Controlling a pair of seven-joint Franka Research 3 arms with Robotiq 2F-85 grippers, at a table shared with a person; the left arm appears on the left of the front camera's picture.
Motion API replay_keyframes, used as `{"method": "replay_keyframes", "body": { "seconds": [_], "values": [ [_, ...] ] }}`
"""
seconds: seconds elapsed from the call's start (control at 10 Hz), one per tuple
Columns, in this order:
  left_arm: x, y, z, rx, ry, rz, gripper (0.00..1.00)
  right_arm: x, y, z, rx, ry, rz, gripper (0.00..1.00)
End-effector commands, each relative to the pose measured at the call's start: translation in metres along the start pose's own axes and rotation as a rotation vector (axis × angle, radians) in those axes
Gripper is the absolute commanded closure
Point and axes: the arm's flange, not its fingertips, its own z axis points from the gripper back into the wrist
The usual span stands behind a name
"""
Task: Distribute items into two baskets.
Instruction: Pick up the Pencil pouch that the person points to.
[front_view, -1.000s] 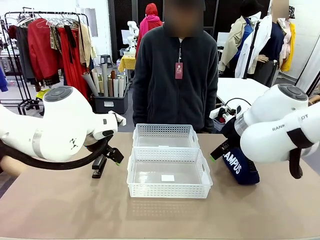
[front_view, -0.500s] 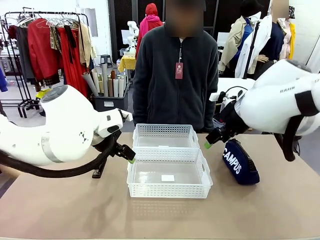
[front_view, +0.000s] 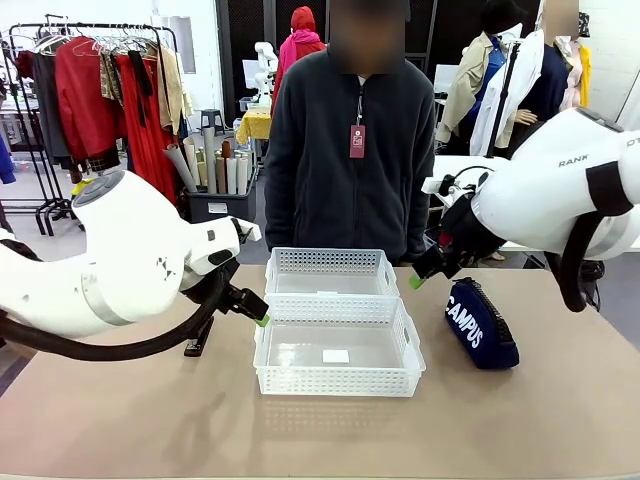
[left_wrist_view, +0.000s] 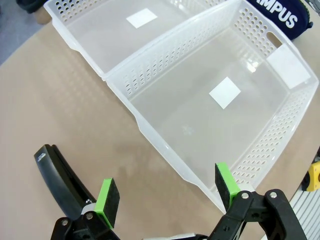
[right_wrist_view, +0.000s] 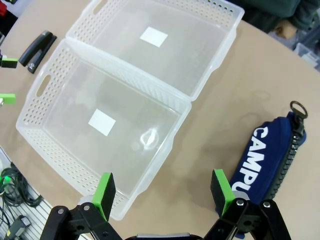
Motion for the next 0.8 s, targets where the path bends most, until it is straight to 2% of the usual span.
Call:
{"method": "replay_keyframes", "body": {
  "seconds": [0.0,0.4,0.5,0.7],
  "values": [
    [0.003,-0.001,0.002,0.010,-0.002,0.012,0.00,-0.002,0.001,0.002,0.012,0.000,-0.011,0.00],
    [0.000,0.000,-0.001,0.001,0.002,0.000,0.00,0.000,0.002,0.000,-0.001,0.002,0.004,0.00],
    [0.006,0.007,0.006,-0.013,0.120,-0.043,0.00,0.006,0.001,-0.001,0.048,0.010,-0.042,0.00],
    [0.031,0.025,0.020,-0.003,0.244,-0.063,0.00,0.013,-0.002,0.000,0.107,0.029,-0.099,0.00]
  ]
}}
